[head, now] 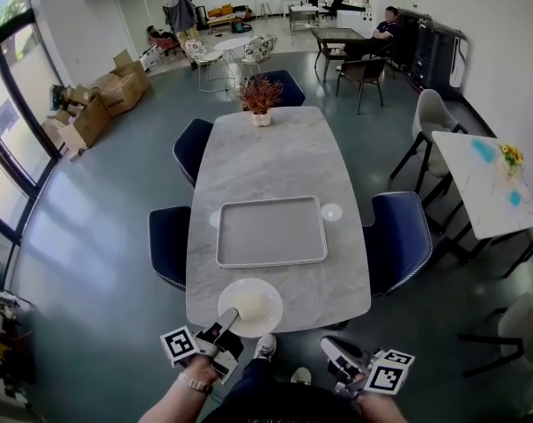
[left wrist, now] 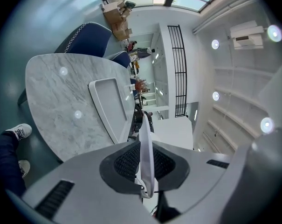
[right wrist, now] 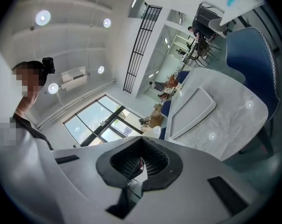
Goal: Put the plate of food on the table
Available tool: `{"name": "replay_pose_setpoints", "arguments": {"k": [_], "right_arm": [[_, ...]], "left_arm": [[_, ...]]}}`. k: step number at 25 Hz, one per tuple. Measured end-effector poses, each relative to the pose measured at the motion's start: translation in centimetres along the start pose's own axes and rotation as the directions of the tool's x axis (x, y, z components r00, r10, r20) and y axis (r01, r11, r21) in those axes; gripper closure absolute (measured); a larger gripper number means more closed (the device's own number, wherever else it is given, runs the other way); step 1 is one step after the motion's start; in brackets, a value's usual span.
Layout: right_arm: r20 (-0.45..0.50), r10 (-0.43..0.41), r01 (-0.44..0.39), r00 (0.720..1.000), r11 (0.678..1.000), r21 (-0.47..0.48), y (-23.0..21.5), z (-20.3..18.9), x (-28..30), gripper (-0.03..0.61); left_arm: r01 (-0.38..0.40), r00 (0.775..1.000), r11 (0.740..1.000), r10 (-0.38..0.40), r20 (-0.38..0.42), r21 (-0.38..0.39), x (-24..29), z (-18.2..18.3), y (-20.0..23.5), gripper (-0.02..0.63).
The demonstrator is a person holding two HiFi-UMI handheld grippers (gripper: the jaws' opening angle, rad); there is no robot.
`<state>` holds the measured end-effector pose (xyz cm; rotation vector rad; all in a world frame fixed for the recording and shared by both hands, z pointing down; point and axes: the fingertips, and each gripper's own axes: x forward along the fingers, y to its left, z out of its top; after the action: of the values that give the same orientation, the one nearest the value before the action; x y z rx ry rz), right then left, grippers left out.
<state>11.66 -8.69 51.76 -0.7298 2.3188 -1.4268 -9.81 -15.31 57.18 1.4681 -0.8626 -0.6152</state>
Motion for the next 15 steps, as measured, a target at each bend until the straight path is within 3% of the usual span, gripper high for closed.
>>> {"name": "replay_pose_setpoints", "arguments": {"k": [8, 15], "right_arm": [[0.109, -0.066, 0.066, 0.992, 0.998, 0.005, -0.4, 1.6, 1.6, 0.568], [0.206, -0.142, 0.141, 0.968, 0.990, 0.016, -1.2, 3.0, 1.7, 0.568]], "left_arm": [[-0.040, 0.999, 0.997, 0.039, -0.013, -0.062, 3.8, 5.1, 2.2, 0.580], [-0.100, 0.995, 0.991, 0.099, -0.015, -0.085, 7.6, 9.2, 4.9, 0.581]]}}
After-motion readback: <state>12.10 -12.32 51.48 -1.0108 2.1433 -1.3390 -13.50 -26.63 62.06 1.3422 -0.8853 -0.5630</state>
